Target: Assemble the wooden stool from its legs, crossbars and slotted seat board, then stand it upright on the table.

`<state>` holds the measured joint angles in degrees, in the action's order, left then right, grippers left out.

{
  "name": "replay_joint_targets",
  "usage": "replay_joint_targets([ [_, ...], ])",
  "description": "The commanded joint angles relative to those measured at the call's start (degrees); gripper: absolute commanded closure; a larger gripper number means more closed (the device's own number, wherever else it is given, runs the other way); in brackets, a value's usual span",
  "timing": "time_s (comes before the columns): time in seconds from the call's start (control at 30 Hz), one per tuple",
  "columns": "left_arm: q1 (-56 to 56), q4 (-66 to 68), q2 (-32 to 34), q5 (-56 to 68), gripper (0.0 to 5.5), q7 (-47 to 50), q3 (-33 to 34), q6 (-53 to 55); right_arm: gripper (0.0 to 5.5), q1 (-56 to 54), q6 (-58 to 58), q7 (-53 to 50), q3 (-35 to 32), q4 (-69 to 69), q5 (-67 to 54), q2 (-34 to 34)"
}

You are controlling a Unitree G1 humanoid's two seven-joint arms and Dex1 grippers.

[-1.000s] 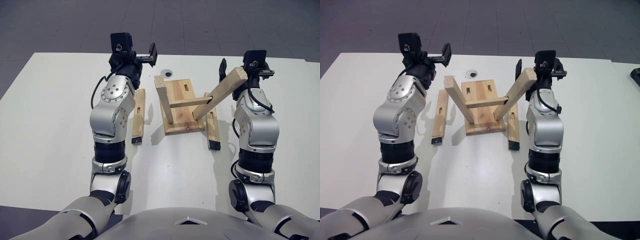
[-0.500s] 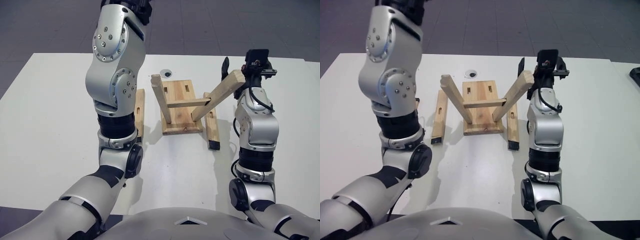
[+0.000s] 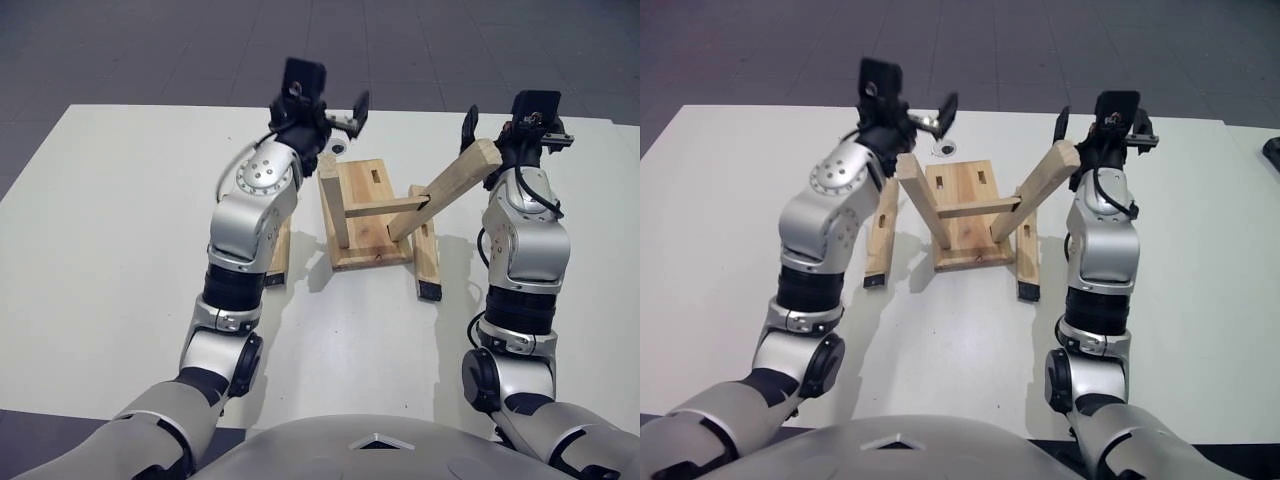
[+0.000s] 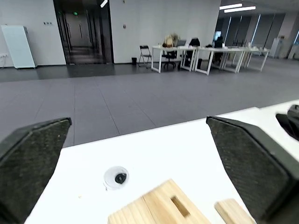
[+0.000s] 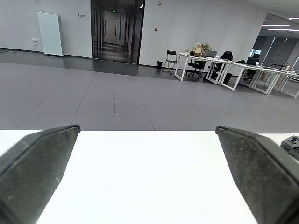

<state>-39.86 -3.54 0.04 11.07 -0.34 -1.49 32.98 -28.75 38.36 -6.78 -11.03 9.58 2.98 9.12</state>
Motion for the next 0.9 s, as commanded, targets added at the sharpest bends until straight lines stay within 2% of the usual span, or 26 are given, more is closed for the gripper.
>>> replay_joint_targets([
  [0.03,2.6,-2.54,-1.7,-0.29,0.13,10.48,10.38,1.0,0.1,0.93,1.33,-3.36,-2.02,-0.61,0.99,-0.67],
  [0.13,6.28,-8.19,-1.93,-3.1,0.13,19.99,17.38,6.27,0.1,2.34,2.61,-10.08,-8.19,0.36,2.98,-0.3],
  [0.17,8.15,-11.41,-0.93,-2.82,0.13,19.39,17.45,9.25,0.1,3.06,3.74,-11.53,-10.56,1.15,2.99,-0.2],
  [0.23,10.92,-18.27,2.55,-0.09,0.13,12.55,12.13,15.22,0.1,4.48,5.81,-10.34,-11.38,3.69,2.23,0.18],
  [0.37,14.19,-33.72,10.16,7.03,0.13,-0.52,-2.83,26.13,0.1,7.79,10.71,-1.6,-0.99,15.11,-1.96,-1.59],
  [0.43,14.43,-35.34,11.3,6.7,0.13,-1.62,-7.09,29.07,0.1,9.09,14.4,0.28,4.23,21.32,-3.95,-4.31],
  [0.47,14.18,-29.79,9.33,2.86,0.13,2.77,-8.07,29.26,0.1,10.0,15.97,-0.43,6.78,22.98,-3.17,-5.59],
  [0.53,14.11,-22.38,5.02,-1.06,0.13,9.02,-5.94,28.04,0.1,11.17,17.97,-2.27,9.23,23.81,-0.45,-5.81],
  [0.63,15.05,-22.46,3.2,1.0,0.13,7.67,0.36,22.45,0.1,11.03,18.15,-3.73,6.88,22.13,1.84,-4.31],
  [0.8,15.86,-18.84,10.82,3.43,0.13,2.08,14.83,15.04,0.1,10.54,17.52,-5.57,-0.62,18.96,3.16,-2.94],
  [0.9,19.52,-22.4,16.64,9.11,0.13,-9.15,15.8,14.83,0.1,10.77,17.34,-4.54,-0.61,19.38,2.7,-3.25],
])
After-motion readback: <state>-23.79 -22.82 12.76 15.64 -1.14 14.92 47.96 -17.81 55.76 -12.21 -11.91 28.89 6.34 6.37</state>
